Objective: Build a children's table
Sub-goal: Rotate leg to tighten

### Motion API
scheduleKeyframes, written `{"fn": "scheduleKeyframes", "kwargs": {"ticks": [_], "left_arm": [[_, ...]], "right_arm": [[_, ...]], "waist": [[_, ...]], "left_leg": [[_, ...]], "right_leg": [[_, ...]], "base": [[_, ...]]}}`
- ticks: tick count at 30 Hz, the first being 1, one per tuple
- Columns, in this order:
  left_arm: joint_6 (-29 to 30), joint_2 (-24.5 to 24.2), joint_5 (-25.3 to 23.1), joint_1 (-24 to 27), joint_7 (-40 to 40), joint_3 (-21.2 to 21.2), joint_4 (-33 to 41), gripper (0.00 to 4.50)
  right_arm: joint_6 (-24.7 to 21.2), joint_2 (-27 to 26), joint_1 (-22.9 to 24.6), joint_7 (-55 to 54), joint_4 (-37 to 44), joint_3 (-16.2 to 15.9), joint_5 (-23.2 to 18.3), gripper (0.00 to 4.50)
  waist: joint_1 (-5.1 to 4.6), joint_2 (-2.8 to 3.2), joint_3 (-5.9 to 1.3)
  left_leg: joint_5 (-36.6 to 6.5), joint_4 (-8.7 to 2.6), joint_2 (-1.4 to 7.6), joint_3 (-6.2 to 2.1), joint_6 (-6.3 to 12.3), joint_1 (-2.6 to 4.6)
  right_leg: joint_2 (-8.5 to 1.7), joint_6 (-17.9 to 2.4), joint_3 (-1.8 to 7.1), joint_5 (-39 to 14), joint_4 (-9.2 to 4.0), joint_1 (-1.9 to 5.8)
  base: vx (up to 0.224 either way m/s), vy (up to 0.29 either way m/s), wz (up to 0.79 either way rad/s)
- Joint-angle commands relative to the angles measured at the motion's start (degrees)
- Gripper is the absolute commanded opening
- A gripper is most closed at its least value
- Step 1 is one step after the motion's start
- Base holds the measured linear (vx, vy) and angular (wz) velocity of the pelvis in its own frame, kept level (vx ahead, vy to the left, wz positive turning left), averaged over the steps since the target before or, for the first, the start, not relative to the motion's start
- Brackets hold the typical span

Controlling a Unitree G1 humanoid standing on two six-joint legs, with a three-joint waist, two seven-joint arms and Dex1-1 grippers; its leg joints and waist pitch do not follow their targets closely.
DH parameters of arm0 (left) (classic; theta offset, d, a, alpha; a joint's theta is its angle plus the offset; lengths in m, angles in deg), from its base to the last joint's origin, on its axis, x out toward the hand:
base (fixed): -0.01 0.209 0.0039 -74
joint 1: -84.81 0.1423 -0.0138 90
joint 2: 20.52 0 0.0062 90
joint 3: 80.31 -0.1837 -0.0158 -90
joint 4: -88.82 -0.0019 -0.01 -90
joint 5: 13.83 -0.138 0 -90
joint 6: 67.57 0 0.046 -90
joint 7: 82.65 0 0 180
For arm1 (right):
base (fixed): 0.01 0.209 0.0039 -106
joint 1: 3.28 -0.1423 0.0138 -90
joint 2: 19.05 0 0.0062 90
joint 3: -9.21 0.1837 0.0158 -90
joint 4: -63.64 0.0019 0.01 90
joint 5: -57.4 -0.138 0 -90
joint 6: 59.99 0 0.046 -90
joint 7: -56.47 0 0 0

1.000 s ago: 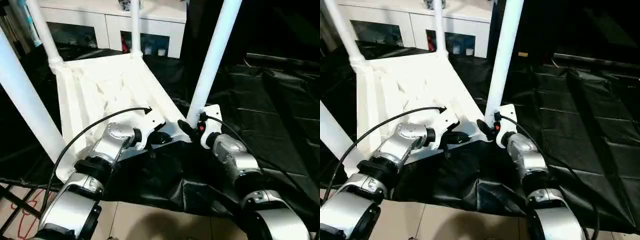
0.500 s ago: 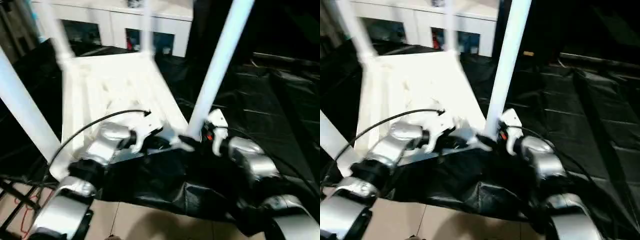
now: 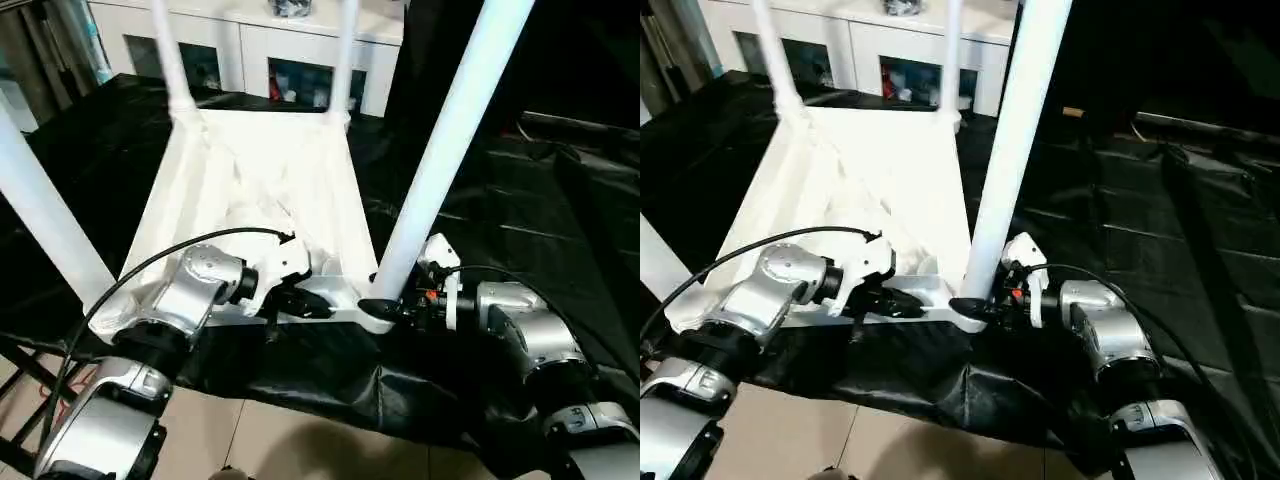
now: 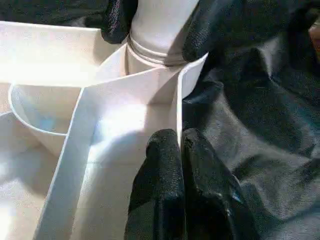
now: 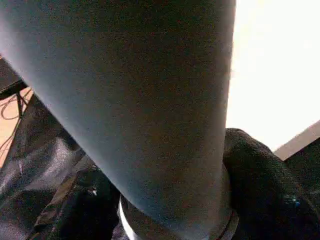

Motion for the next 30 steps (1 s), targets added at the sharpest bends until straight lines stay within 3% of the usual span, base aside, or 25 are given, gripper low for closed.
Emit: {"fn": "scheduleKeyframes", "kwargs": {"ticks": [1,7,9,13,16,17,20,22,23,27,30], "left_arm": [[0.27,1.11,1.01,0.71,1.06,-1.86,2.04,0.0],[1.07,1.43,1.39,1.2,1.09,-1.61,2.92,0.0],[2.09,3.14,0.78,0.24,-3.03,-0.94,1.8,0.0],[3.18,5.45,0.26,-0.78,-7.79,-0.13,0.65,0.0],[3.61,6.85,-0.26,-1.07,-9.93,-0.36,0.48,0.0],[4.26,8.52,-0.72,-1.45,-11.85,-0.7,0.33,0.0],[5.22,11.0,-2.04,-2.12,-15.41,-1.47,-0.2,0.0],[5.56,11.88,-2.43,-2.31,-16.58,-1.68,-0.39,0.0],[5.67,12.58,-2.83,-2.37,-17.48,-1.95,-0.45,0.0],[5.16,13.51,-3.6,-2.47,-18.85,-2.53,-0.75,0.0],[5.0,12.77,-3.43,-2.7,-18.51,-1.97,-1.01,0.0]], "right_arm": [[-2.12,-0.8,1.23,3.39,1.36,-2.74,-1.25,2.63],[-3.77,-1.19,1.99,2.98,2.63,-2.43,-1.55,2.61],[-3.58,-3.44,1.45,-3.67,0.62,-0.87,-0.6,2.61],[-0.94,-6.81,-0.59,-15.0,-4.2,1.74,1.37,2.6],[-0.59,-9.11,-2.38,-22.76,-7.72,3.99,1.61,2.56],[-0.54,-11.1,-3.58,-27.83,-9.93,5.24,1.63,2.56],[0.58,-14.21,-5.52,-36.51,-13.08,6.34,2.94,2.56],[1.44,-15.16,-6.32,-39.32,-14.52,6.7,3.55,2.56],[1.99,-15.99,-6.7,-39.36,-15.15,6.72,3.47,3.12],[2.92,-17.34,-7.13,-37.01,-15.66,5.93,3.37,3.45],[4.53,-16.14,-7.23,-34.1,-15.14,3.84,4.98,3.72]], "waist": [[-0.09,-0.09,-3.37],[-0.09,-0.2,-3.42],[-0.19,-0.12,-3.41],[-0.88,-0.2,-2.96],[-2.1,-0.15,-2.9],[-2.58,-0.18,-3.05],[-3.28,-0.14,-3.05],[-3.47,-0.15,-3.06],[-3.46,-0.08,-3.04],[-3.18,-0.04,-3.23],[-3.26,-0.03,-3.21]], "left_leg": [[-12.38,-3.43,1.99,-0.6,2.02,0.51],[-11.12,-3.28,1.87,-0.52,2.53,0.38],[-11.24,-3.3,1.88,-0.52,2.21,0.42],[-15.73,-3.67,1.63,-1.02,0.0,0.67],[-17.6,-3.87,1.45,-1.36,-0.79,0.55],[-17.24,-3.87,1.48,-1.45,-0.88,0.3],[-17.89,-3.8,1.43,-1.39,-0.68,0.5],[-17.59,-3.87,1.32,-1.49,-0.47,0.14],[-17.8,-3.79,1.29,-1.43,-0.29,0.34],[-17.79,-3.55,1.44,-1.04,0.44,0.82],[-17.43,-3.62,1.4,-1.06,0.87,0.49]], "right_leg": [[-3.76,-11.56,2.65,-13.5,-4.26,2.69],[-3.7,-12.05,2.63,-11.5,-4.05,2.76],[-3.74,-11.86,2.69,-12.0,-4.08,2.66],[-4.09,-8.99,2.66,-22.76,-5.28,2.24],[-3.97,-7.72,2.45,-26.29,-5.68,2.24],[-3.97,-7.58,2.46,-25.72,-5.53,2.4],[-3.83,-8.3,2.54,-24.21,-5.6,2.11],[-3.78,-8.15,2.39,-24.34,-5.57,2.4],[-3.78,-7.88,2.42,-24.81,-5.74,2.21],[-3.57,-9.79,2.73,-19.96,-5.47,1.92],[-3.51,-10.59,2.61,-18.09,-5.17,2.26]], "base": [[0.0,0.0,0.0],[0.0,0.0,0.0],[0.0,0.0,0.0],[0.0,0.0,0.0],[0.0,0.0,0.0],[0.0,0.0,0.0],[0.0,0.0,0.0],[0.0,0.0,0.0],[0.0,0.0,0.0],[0.0,0.0,0.0],[0.0,0.0,0.0]]}}
